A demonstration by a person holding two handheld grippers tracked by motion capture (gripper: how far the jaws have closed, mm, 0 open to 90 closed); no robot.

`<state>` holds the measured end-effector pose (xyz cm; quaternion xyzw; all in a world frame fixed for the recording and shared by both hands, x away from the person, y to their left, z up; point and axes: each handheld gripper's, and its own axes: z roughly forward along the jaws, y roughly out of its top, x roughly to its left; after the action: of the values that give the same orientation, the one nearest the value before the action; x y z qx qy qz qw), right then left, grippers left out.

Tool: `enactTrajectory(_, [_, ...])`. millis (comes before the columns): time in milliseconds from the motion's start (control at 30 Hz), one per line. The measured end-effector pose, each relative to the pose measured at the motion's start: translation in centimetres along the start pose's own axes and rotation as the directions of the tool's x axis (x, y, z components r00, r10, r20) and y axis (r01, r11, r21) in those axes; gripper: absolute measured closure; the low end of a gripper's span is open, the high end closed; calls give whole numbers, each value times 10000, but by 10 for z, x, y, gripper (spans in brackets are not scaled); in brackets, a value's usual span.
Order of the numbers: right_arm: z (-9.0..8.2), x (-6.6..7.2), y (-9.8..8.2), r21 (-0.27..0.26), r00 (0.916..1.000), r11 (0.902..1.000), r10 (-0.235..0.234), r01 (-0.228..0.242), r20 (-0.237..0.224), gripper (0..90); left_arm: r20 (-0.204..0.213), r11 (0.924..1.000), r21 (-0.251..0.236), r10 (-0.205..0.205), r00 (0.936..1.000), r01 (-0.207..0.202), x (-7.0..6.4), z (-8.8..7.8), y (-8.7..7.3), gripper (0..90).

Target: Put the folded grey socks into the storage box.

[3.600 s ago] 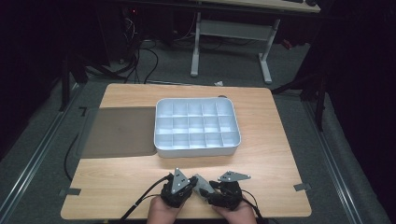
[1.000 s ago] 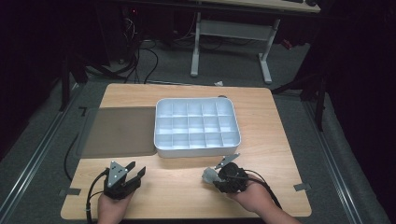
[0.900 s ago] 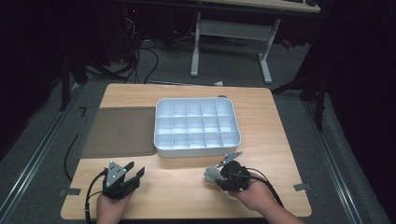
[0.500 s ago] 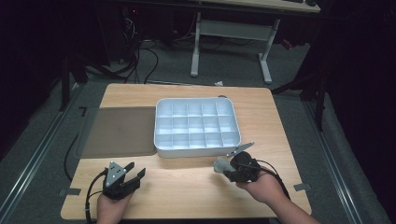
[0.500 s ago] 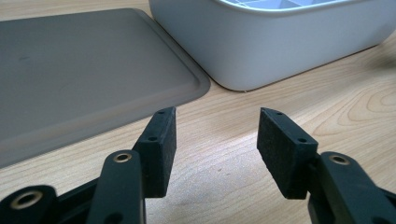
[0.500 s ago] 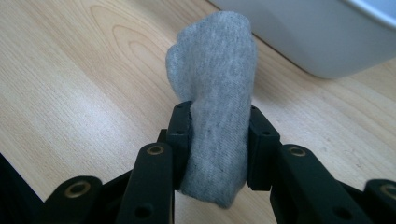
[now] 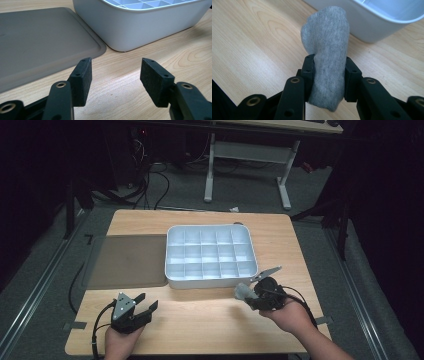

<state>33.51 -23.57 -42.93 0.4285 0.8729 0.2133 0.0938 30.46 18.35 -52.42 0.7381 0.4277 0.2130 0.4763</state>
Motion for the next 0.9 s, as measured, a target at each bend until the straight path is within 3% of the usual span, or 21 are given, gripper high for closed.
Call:
enactTrajectory(133, [-9, -6, 7, -108, 10000, 9999, -43, 43, 47, 690, -14, 9999, -39, -155, 9999, 155, 1, -2, -1, 430])
enactTrajectory(500, [-26, -19, 32, -483, 9996, 9986, 205, -194, 205, 689, 104, 10000, -42, 78, 9999, -77, -4, -1, 0, 428])
enactTrajectory(900, [-23, -38, 57, -336, 9970, 9977, 599, -583, 495, 690, 107, 10000, -76, -14, 9999, 15, -2, -2, 0, 428])
